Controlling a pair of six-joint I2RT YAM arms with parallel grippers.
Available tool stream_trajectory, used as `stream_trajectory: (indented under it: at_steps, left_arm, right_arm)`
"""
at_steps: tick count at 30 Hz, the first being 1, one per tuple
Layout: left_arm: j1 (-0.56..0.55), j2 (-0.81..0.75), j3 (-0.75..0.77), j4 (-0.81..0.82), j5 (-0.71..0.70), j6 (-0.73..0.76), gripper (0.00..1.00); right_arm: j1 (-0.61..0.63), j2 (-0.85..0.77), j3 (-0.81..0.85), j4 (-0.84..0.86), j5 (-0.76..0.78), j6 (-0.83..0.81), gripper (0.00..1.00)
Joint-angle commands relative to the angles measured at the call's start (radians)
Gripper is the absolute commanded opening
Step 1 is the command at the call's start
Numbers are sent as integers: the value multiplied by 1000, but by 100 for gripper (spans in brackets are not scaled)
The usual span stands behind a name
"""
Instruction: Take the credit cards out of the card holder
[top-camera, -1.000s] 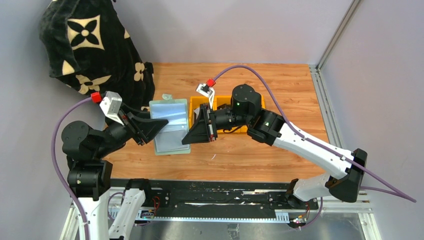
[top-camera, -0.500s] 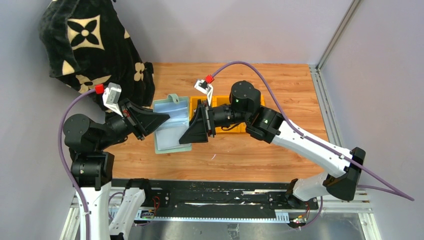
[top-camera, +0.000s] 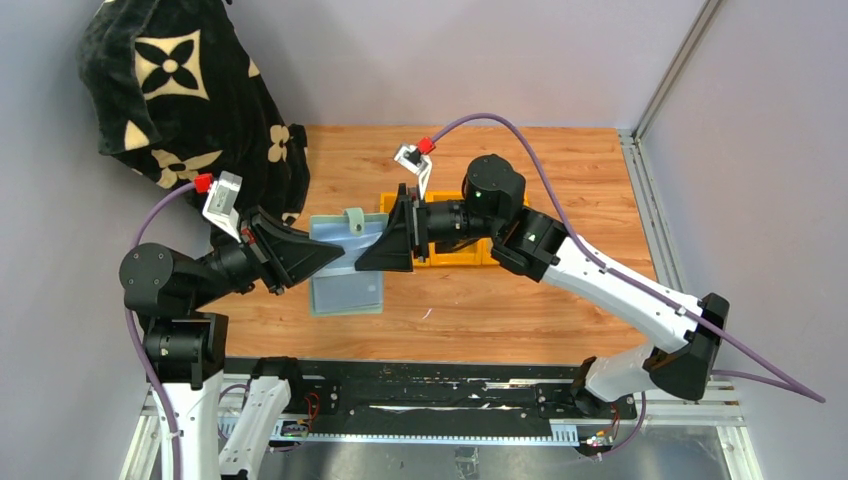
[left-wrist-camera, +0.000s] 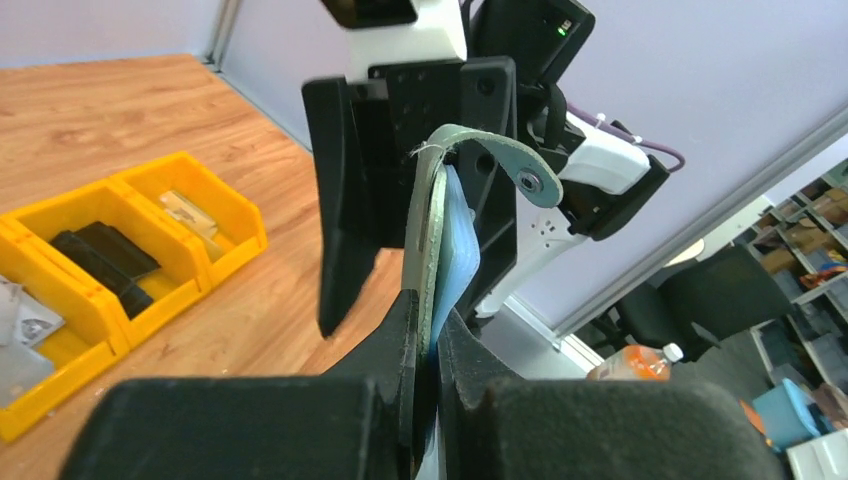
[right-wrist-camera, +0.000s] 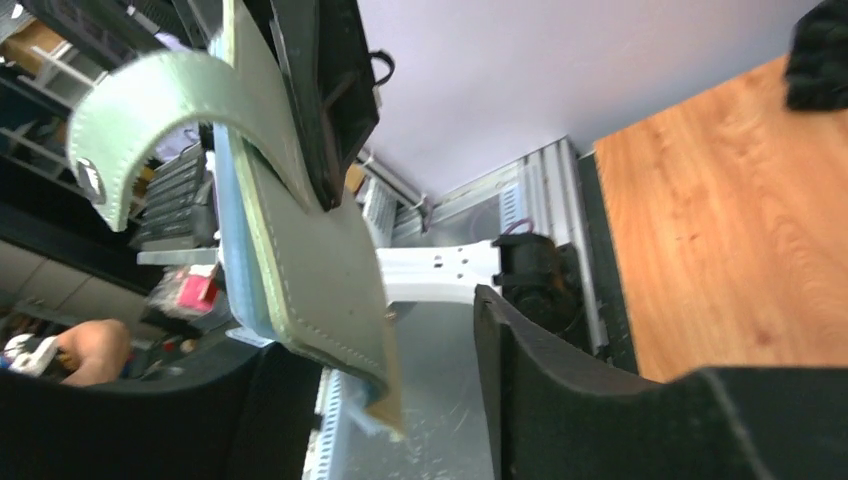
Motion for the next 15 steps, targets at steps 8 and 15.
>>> stream_trajectory:
  at_steps: [8, 15]
  left_arm:
    - [-5, -32, -15, 71, 54, -126, 0]
    - [-5, -29, -35, 103, 53, -178, 0]
  right_arm:
    - [-10, -144, -92, 172, 130, -140, 70]
    - [35, -54, -1, 182, 71, -123, 41]
